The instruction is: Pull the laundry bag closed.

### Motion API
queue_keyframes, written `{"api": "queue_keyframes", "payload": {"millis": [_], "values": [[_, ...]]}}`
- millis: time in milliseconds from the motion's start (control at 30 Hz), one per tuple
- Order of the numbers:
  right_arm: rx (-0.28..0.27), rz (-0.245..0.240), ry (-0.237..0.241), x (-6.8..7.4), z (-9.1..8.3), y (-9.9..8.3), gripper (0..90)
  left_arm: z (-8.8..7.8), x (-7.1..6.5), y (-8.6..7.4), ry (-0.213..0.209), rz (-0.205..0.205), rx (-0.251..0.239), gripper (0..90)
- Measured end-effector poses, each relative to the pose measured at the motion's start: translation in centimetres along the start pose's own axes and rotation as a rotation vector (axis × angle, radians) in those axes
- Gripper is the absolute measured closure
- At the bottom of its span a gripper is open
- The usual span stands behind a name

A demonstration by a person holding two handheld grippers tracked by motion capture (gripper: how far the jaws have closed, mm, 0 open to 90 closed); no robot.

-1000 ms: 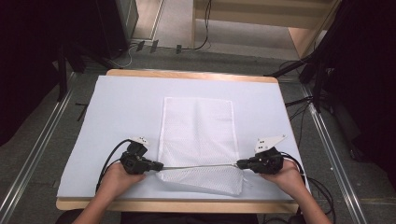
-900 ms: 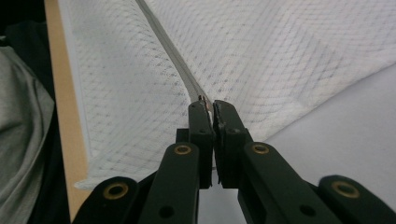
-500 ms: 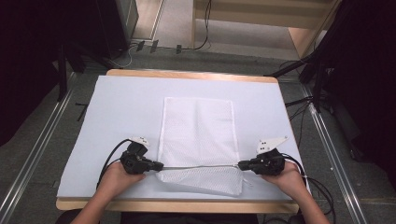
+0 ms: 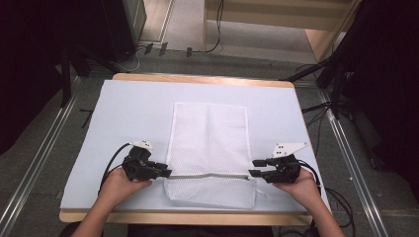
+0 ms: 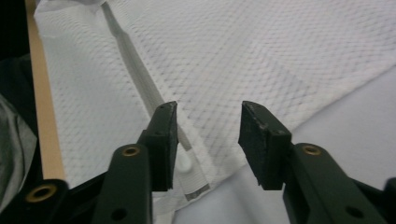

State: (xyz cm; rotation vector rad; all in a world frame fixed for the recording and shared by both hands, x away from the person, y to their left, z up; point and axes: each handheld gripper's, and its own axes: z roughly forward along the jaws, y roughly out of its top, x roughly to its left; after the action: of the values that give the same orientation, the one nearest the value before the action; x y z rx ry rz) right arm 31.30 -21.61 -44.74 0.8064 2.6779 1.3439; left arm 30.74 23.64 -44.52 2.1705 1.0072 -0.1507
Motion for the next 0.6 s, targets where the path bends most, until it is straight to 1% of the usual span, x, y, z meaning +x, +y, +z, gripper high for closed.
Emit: {"api": "queue_keyframes", "payload": {"millis": [33,133,233,333,433,467,500,600], "values": [[-0.007,0.005,-0.009,-0.2,-0.1,-0.1,54.7,-0.1,0.0,0.0,0.010,0.001,-0.012,58.6],[-0.021,0.017,-0.038,-0.6,-0.3,-0.4,49.4,-0.5,0.1,0.1,0.045,0.025,-0.037,51.6],[-0.028,0.031,-0.068,-1.1,-0.5,-0.6,46.5,-0.8,0.3,0.1,0.065,0.018,-0.054,44.1],[-0.042,0.044,-0.102,-1.4,-0.9,-0.9,45.0,-1.2,0.7,0.0,0.089,0.010,-0.059,40.9],[-0.062,0.060,-0.131,-1.9,-1.5,-1.3,44.3,-1.6,1.0,-0.1,0.106,-0.002,-0.079,39.3],[-0.065,0.072,-0.142,-2.1,-1.7,-1.4,44.0,-1.8,1.1,-0.1,0.119,-0.003,-0.083,38.6],[-0.067,0.082,-0.163,-2.3,-1.9,-1.6,43.6,-1.9,1.2,-0.2,0.126,-0.001,-0.086,37.7],[-0.063,0.111,-0.196,-2.8,-2.2,-2.1,42.5,-2.2,1.4,-0.2,0.144,0.001,-0.099,35.9]]}}
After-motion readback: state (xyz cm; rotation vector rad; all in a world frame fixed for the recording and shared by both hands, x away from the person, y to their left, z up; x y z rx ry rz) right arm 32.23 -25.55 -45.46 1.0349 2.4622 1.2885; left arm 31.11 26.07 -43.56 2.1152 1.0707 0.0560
